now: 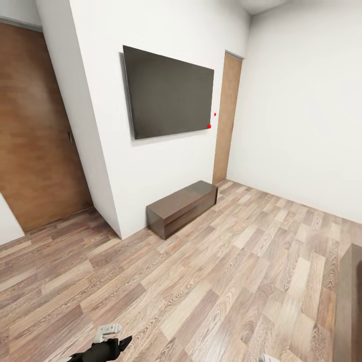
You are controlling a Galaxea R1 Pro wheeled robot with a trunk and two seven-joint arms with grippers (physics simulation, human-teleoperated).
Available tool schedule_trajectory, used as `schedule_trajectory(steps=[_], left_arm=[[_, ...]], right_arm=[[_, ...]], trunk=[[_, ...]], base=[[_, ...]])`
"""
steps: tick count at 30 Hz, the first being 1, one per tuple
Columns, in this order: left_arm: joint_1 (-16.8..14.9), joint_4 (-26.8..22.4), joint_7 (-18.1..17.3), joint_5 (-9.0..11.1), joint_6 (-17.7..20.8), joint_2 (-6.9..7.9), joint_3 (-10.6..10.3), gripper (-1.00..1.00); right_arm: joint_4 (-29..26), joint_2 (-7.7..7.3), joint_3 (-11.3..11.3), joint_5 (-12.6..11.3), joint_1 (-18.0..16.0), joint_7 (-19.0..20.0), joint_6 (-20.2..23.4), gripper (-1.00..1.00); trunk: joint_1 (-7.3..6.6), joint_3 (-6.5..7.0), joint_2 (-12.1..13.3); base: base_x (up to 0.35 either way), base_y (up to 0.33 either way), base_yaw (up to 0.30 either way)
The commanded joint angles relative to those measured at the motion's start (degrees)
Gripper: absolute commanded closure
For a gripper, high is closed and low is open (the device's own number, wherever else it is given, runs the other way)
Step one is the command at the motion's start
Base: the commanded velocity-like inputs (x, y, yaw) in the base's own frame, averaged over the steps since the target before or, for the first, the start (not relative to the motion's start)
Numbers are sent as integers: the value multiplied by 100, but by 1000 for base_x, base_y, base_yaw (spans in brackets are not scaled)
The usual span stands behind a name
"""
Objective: In the bedroom, move the book from the bed onto either nightstand, and place the two sandals side by side next to the bed.
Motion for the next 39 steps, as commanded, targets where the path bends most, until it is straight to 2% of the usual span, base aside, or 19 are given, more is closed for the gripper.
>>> schedule_trajectory(steps=[1, 34, 39], left_arm=[[-5, 5, -8, -61, -32, 2, 41, -100], [-5, 5, -8, -61, -32, 2, 41, -100], [-5, 5, -10, -61, -32, 2, 41, -100]], right_arm=[[5, -3, 48, -37, -5, 17, -21, -100], [5, -7, 48, -37, -5, 17, -21, -100], [5, -7, 48, -37, -5, 17, -21, -100]], trunk=[[-21, 9, 34], [-743, 599, 1352], [-743, 599, 1352]], base=[[0, 0, 0], [0, 0, 0], [0, 0, 0]])
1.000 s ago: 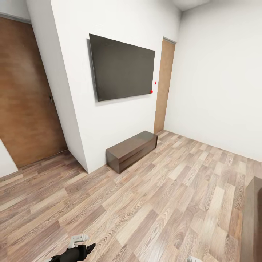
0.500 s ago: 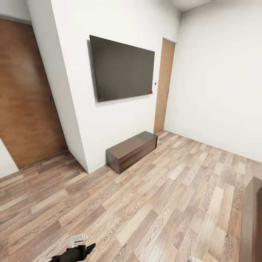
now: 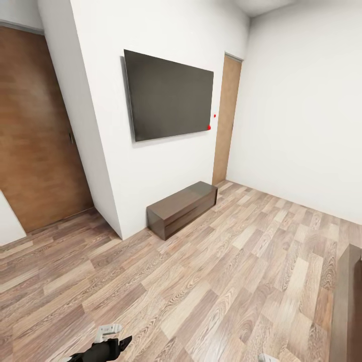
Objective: In the bedroom, move the book from the bed onto either nightstand, and place the two sandals side by side next to the bed.
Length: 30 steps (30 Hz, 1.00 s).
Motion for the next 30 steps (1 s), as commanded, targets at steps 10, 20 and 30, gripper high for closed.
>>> schedule_trajectory(steps=[10, 20, 30], left_arm=[[-5, 5, -12, -61, -34, 2, 41, -100], [-5, 5, -39, -61, -41, 1, 41, -100], [-5, 5, -38, -63, -41, 2, 41, -100]], right_arm=[[5, -1, 46, -37, -6, 16, -21, -100], [5, -1, 44, -37, -6, 16, -21, -100], [-1, -3, 40, -37, -6, 23, -21, -100]], trunk=[[4, -13, -13], [4, -13, -13], [4, -13, -13]], base=[[0, 0, 0], [0, 0, 0], [224, 0, 0]])
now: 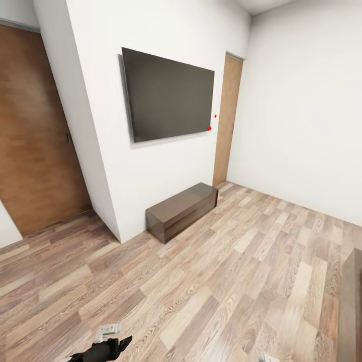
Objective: In the bedroom, move the book from the bed onto either nightstand, and place the two sandals side by side next to the bed.
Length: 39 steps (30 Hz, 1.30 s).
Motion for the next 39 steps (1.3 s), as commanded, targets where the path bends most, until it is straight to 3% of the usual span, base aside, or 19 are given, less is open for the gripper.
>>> schedule_trajectory(steps=[1, 14, 29, 39], left_arm=[[-5, 5, -6, -60, -33, 2, 40, -100], [-5, 5, -3, -59, -33, 2, 41, -100], [-5, 5, -3, -59, -33, 2, 41, -100], [-5, 5, -3, -59, -33, 2, 41, -100]], right_arm=[[4, -1, 49, -38, -6, 17, -21, -100], [8, 0, 56, -38, -6, 18, -21, -100], [9, 0, 56, -38, -6, 21, -21, -100], [9, 0, 56, -37, -6, 18, -21, -100]], trunk=[[7, -13, -12], [7, -13, -12], [7, -5, -12], [7, -1, -12]], base=[[326, 0, 0], [332, 0, -15], [333, 0, -248], [333, 0, -42]])
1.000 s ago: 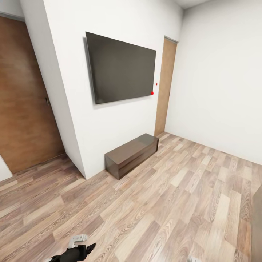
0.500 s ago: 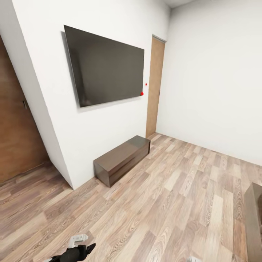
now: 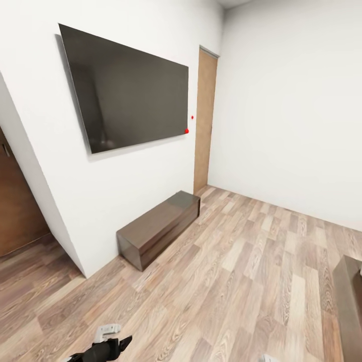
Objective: In the bedroom, move the book from the bed onto either nightstand, and place the two sandals side by side next to the bed.
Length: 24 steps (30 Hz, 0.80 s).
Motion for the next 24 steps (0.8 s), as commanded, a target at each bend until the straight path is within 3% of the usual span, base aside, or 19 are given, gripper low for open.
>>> schedule_trajectory(steps=[1, 16, 24], left_arm=[[-5, 5, -8, -61, -33, 0, 41, -100], [-5, 5, -8, -61, -33, 2, 41, -100], [-5, 5, -8, -61, -33, 2, 41, -100]], right_arm=[[4, -1, 48, -38, -6, 17, -21, -100], [2, -1, 46, -38, -6, 17, -21, -100], [1, -1, 47, -38, -6, 17, -21, -100]], trunk=[[7, -13, -12], [7, -13, -12], [7, -13, -12]], base=[[333, 0, -11], [333, 0, -220], [299, 0, -63]])
